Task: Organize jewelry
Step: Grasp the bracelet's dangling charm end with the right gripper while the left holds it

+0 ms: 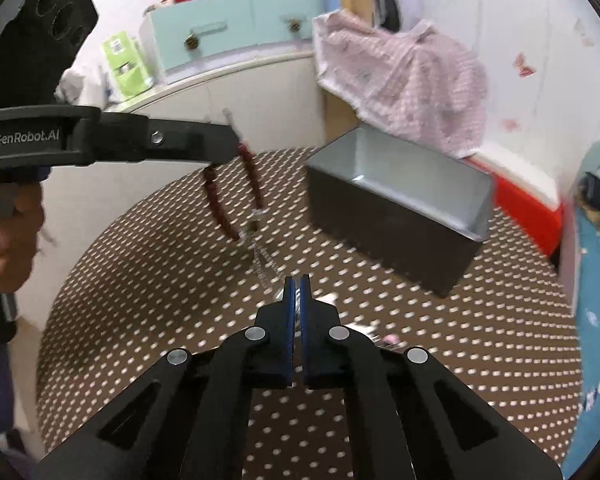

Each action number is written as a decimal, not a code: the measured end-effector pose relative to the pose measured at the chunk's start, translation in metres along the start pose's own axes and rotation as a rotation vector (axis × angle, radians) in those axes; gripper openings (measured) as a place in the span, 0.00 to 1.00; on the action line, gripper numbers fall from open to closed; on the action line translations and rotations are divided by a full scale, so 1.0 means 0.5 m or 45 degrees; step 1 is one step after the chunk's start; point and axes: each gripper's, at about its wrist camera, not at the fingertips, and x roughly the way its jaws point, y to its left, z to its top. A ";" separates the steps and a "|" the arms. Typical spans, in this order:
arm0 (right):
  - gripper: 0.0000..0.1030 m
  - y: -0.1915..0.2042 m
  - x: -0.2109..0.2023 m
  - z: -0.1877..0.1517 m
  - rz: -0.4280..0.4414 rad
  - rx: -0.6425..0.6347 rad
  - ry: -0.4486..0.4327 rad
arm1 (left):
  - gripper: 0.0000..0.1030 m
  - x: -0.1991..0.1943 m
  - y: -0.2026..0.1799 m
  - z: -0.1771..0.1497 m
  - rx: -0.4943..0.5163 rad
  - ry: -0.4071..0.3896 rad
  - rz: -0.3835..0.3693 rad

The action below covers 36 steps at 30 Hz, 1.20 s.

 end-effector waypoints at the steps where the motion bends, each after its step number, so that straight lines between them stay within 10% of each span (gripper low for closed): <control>1: 0.06 0.006 0.002 0.001 -0.015 -0.010 -0.022 | 0.06 -0.001 -0.001 -0.001 0.000 -0.002 -0.006; 11: 0.09 0.027 0.074 0.008 -0.026 -0.050 0.031 | 0.06 -0.024 -0.017 -0.004 0.023 -0.026 -0.050; 15: 0.50 0.024 0.083 0.021 -0.025 -0.033 -0.007 | 0.06 -0.027 -0.015 -0.004 0.024 -0.031 -0.054; 18: 0.45 0.015 0.090 0.032 0.008 -0.006 -0.005 | 0.06 -0.028 -0.013 -0.003 0.025 -0.030 -0.057; 22: 0.09 0.018 0.108 0.042 0.016 -0.039 0.026 | 0.06 -0.029 -0.014 -0.004 0.025 -0.032 -0.054; 36: 0.06 0.026 0.064 0.038 -0.049 -0.075 -0.010 | 0.06 -0.048 0.003 -0.001 -0.017 -0.062 -0.037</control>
